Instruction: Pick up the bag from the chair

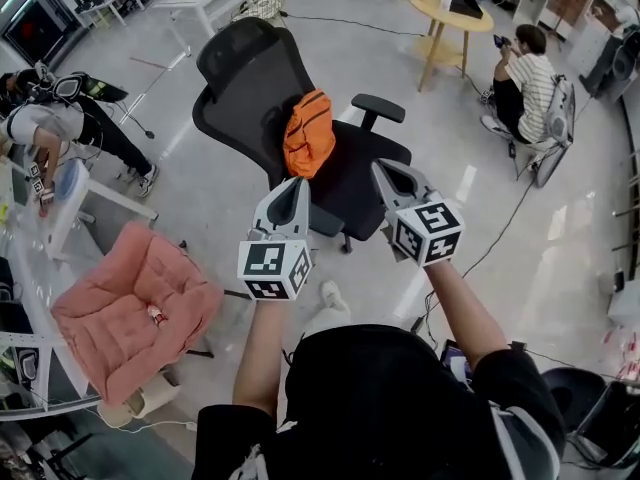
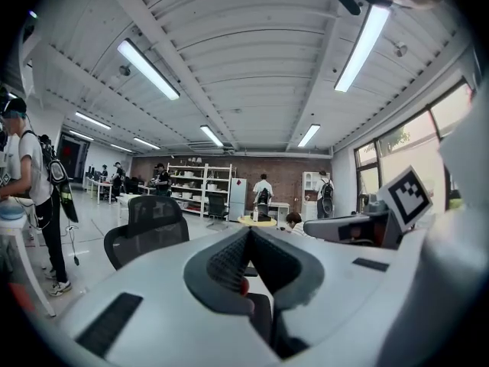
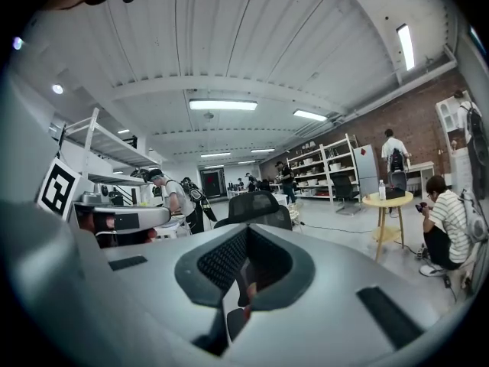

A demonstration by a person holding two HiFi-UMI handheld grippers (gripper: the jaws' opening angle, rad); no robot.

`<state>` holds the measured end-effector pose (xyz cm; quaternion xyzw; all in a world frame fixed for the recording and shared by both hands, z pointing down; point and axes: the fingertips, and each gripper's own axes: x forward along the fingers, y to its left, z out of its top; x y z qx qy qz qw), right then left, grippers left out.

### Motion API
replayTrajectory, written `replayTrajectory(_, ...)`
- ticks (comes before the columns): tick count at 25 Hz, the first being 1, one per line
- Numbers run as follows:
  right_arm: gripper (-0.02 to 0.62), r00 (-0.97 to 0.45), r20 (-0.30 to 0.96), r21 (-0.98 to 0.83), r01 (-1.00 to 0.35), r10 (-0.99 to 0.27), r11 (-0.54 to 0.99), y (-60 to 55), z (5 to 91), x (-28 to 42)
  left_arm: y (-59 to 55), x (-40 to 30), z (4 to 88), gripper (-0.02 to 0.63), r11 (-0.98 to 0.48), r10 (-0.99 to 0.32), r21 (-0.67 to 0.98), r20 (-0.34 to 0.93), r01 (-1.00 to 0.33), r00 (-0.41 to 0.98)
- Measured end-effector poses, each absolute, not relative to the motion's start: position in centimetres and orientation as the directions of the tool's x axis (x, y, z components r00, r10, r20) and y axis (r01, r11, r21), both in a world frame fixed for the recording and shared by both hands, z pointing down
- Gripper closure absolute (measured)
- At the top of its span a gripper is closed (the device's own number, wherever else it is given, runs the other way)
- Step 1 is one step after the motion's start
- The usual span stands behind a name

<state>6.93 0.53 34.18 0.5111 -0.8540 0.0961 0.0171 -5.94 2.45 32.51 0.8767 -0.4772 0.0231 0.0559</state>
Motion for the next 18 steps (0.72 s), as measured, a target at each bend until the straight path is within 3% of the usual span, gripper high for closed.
replayTrajectory(18, 0.594, -0.442, 0.161, -0.165, -0.893, -0.882, 0.418, -14.0, 35.5, -0.9, -12.3, -13.7, 34.9, 0.600, -0.573, -0.799, 0.115, 0.143, -0.812, 0.584)
